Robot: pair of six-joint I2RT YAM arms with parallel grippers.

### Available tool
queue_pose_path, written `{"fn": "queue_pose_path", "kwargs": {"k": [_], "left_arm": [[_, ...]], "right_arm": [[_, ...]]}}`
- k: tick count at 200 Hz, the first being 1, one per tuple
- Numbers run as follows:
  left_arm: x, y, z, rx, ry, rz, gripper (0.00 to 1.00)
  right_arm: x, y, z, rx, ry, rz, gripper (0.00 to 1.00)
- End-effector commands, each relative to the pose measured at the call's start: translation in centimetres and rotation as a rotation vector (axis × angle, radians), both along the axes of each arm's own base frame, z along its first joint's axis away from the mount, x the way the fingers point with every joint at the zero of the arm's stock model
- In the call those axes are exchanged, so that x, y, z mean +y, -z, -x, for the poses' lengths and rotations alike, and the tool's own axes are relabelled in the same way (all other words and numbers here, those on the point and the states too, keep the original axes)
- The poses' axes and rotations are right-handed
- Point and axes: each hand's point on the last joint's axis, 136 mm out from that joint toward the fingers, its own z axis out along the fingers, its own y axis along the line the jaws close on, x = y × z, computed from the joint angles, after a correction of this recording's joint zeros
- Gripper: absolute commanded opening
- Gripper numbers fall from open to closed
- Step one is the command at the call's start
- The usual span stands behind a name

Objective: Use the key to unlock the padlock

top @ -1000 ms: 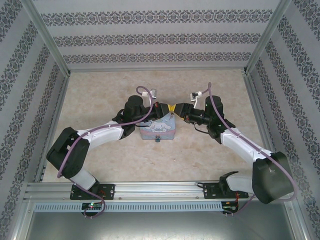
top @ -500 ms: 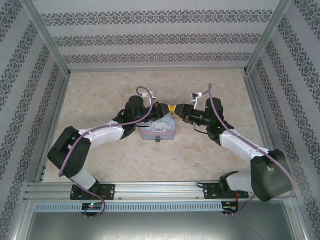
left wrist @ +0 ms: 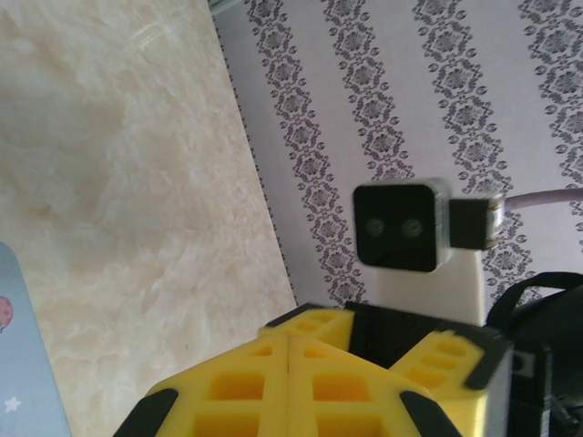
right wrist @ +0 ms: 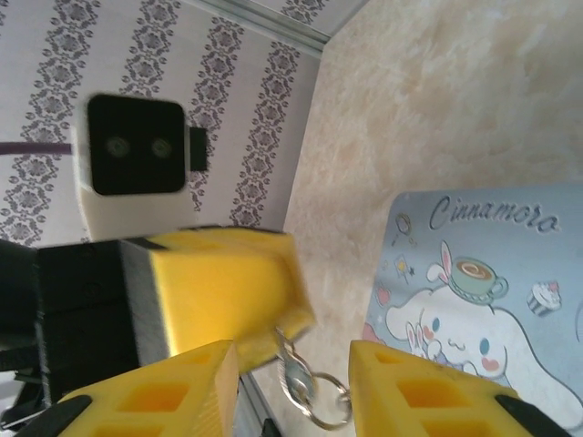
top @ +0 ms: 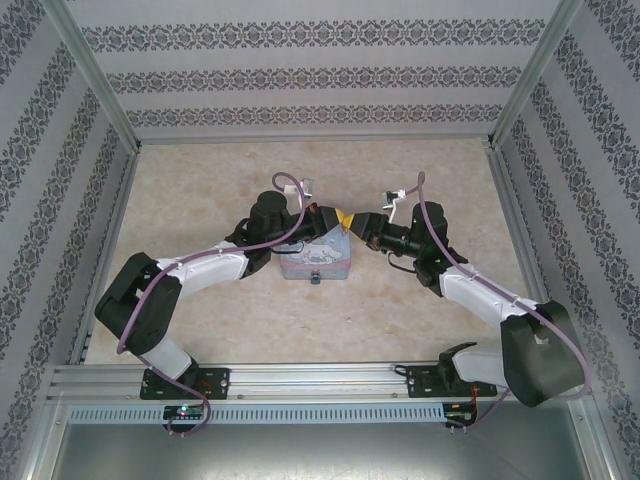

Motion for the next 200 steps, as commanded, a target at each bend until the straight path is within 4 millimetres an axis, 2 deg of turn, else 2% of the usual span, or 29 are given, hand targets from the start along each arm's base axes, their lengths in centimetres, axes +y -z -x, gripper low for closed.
{"fn": "queue_pose_path", "kwargs": {"k": [1,66,140,156,191,200], "left_arm": [[-0.2,-3.2,-0.5,-0.089,0.003,0.060,0.00],[-0.3,-3.1,-0.6,-0.082,0.006,0.063,0.00],[-0.5,-2.5,-0.7,-0.069,0.007,0.062,0.00],[-0.5,-2.4,-0.8,-0.067,0.005,0.062,0.00],[-0.4,-2.2,-1.0,-0.059,-0.006,0.060,0.00],[-0.3,-2.3,-1.1,-0.053,-0.015,0.060,0.00]], "right_arm": [[0.1,0.6,1.0,0.023,-0.022,0.002,0.38],[0.5,0.8,0.6,0.027,-0.032,-0.005,0.36],[1.4,-0.3,-0.3,0.007,-0.048,-0.017,0.30],[1.5,-0.3,-0.3,0.007,-0.054,-0.017,0.24],[1.4,0.0,0.2,0.007,-0.062,-0.013,0.00],[1.3,0.1,0.4,0.007,-0.064,-0.005,0.00]]}}
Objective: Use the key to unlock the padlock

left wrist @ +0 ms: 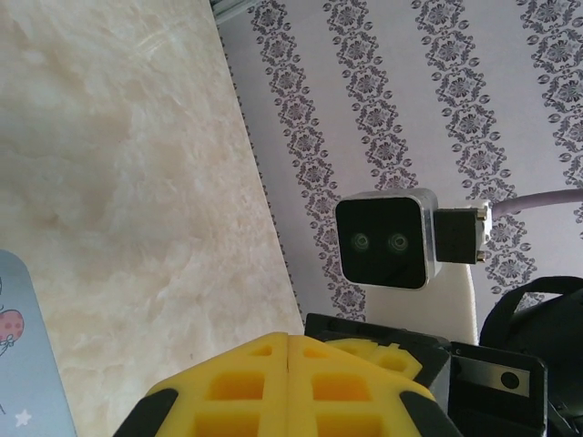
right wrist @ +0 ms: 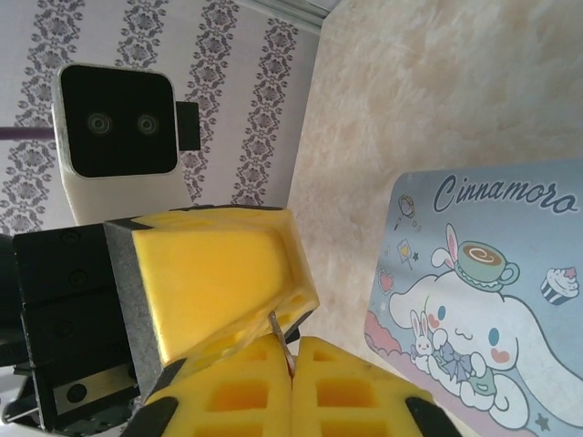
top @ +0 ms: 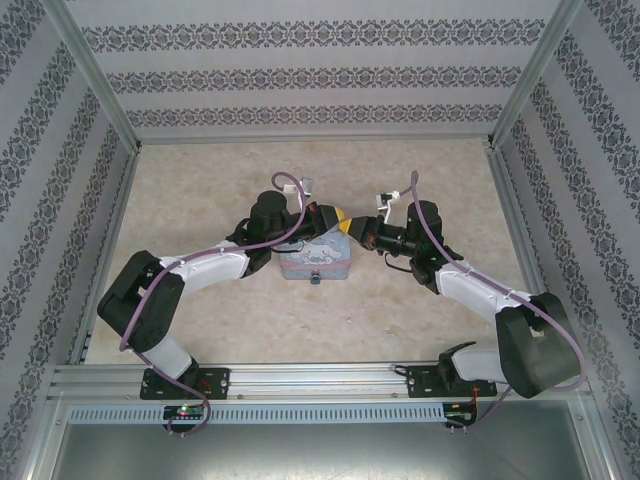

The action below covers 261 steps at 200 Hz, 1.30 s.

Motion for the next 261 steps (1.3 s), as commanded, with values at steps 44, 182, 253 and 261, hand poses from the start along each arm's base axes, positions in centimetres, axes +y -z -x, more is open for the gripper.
{"fn": "queue_pose_path", "kwargs": {"k": [44,182,253,261], "left_arm": [[1.6,-1.9,-0.9,0.082,-0.118,-0.040,0.46],[1.8,1.0,2.1,0.558,-0.181,-0.055,0.50],[-0.5,2.3,2.6,0.601,-0.162,-0.052,0.47],[-0.7,2.5,2.7,0.600,-0.159,-0.053,0.45]], "right_arm": [[-1.0,1.3,1.1,-0.051,-0.004,0.139,0.00],[-2.4,0.3,2.0,-0.462,0.108,0.850,0.00],[-1.2,-0.4,2.2,-0.535,0.094,0.900,0.00],[-1.0,-0.5,2.2,-0.537,0.091,0.897,0.00]]}}
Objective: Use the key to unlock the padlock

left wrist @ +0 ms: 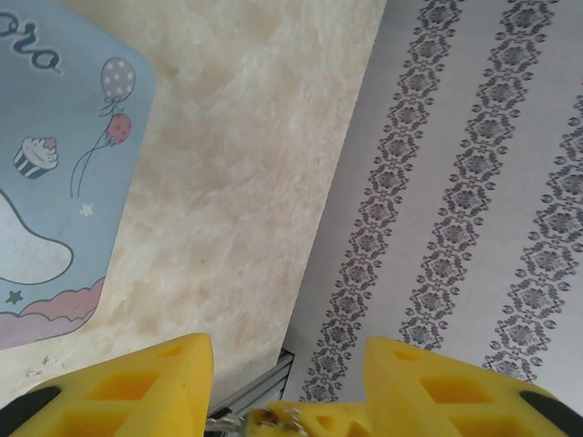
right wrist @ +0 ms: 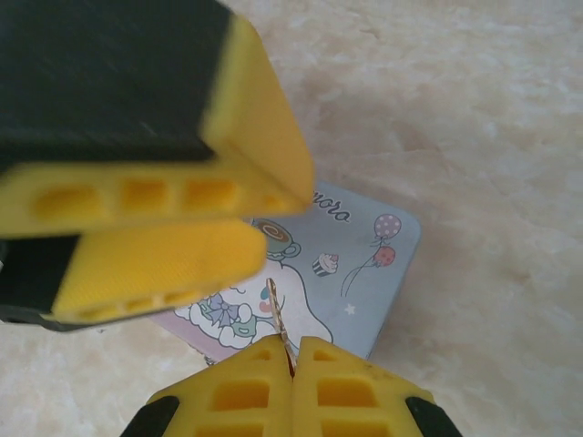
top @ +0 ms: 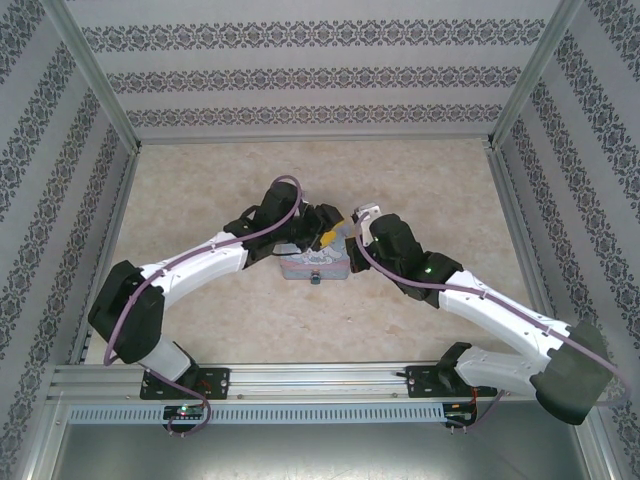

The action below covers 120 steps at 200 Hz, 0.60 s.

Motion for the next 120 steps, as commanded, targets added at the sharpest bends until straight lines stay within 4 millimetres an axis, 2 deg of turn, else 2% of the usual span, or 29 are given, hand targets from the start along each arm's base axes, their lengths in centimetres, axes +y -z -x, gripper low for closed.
{"fn": "queue_pose_path", "kwargs": {"k": [1,56,120], "left_arm": [[-1.0,0.5,0.1,0.024,-0.007,0.012,0.45],[-1.8,1.1,0.1,0.037,-0.006,0.014,0.40],[-2.1,1.2,-0.1,0.037,-0.001,0.018,0.23]], "right_arm": [[0.1,-1.4,-0.6,-0.050,0.009,0.021,0.00],[0.7,-1.0,-0.4,-0.037,-0.014,0.024,0.00],[0.9,-0.3,-0.3,-0.025,-0.019,0.035,0.00]]}}
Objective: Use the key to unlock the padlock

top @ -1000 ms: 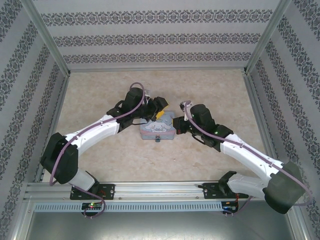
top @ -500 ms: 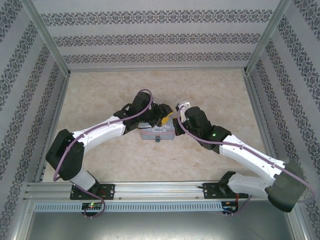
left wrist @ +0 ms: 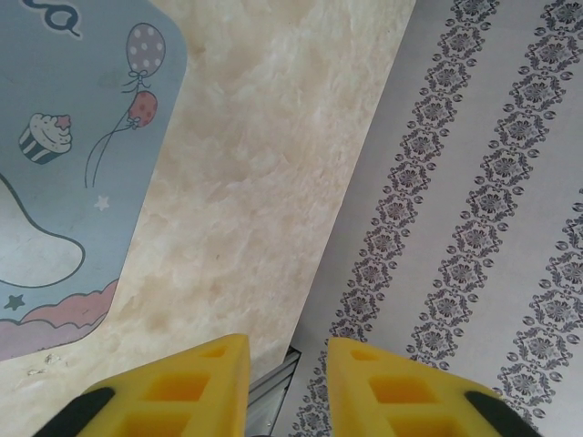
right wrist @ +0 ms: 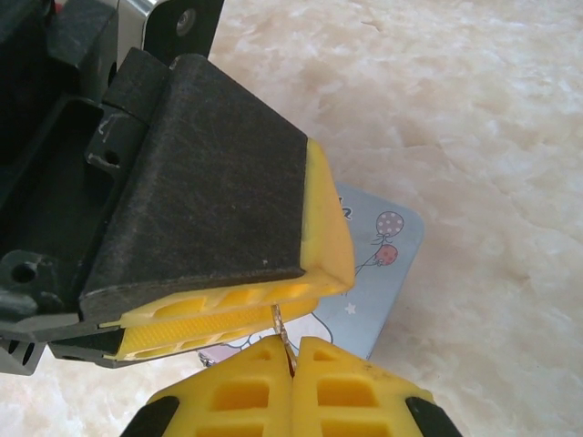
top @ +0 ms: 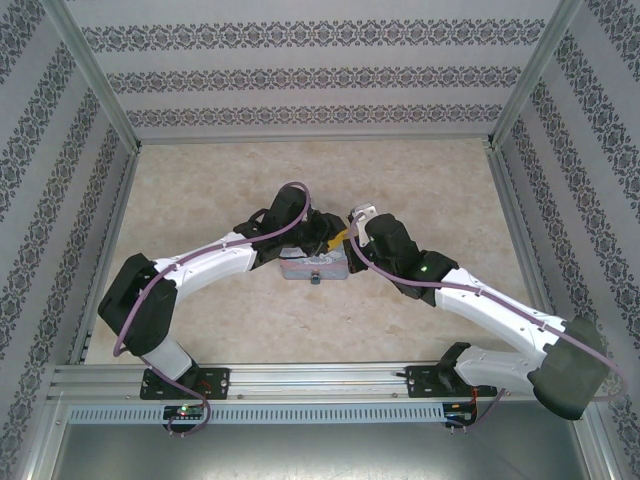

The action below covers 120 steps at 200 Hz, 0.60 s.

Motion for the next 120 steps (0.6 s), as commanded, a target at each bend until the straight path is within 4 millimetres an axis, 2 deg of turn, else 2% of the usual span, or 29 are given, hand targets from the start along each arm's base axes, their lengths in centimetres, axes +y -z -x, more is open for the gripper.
{"fn": "queue_pose_path", "kwargs": {"k": [1,57,90,102,120], "left_arm": [[-1.0,-0.7,-0.1,-0.009,-0.001,0.020,0.23],[-1.5,-0.2,0.1,-0.008,0.018,0.020,0.00],[-1.6,-0.1,-0.2,-0.037,0.022,0.019,0.00],[-1.4,-0.2,-0.6,-0.066,0.025,0.006,0.00],[-0.9,-0.8,-1.1,-0.133,0.038,-0.013,0.00]], "right_arm": [[0.6,-0.9,-0.3,-0.036,-0.010,0.004,0.00],[0.7,-0.8,-0.5,-0.031,-0.009,0.004,0.00],[0.1,-1.0,-0.6,-0.029,0.017,-0.009,0.00],[-0.5,-1.4,-0.6,-0.019,0.038,-0.035,0.17],[-1.8,-2.1,-0.6,0.000,0.070,-0.084,0.28]]}}
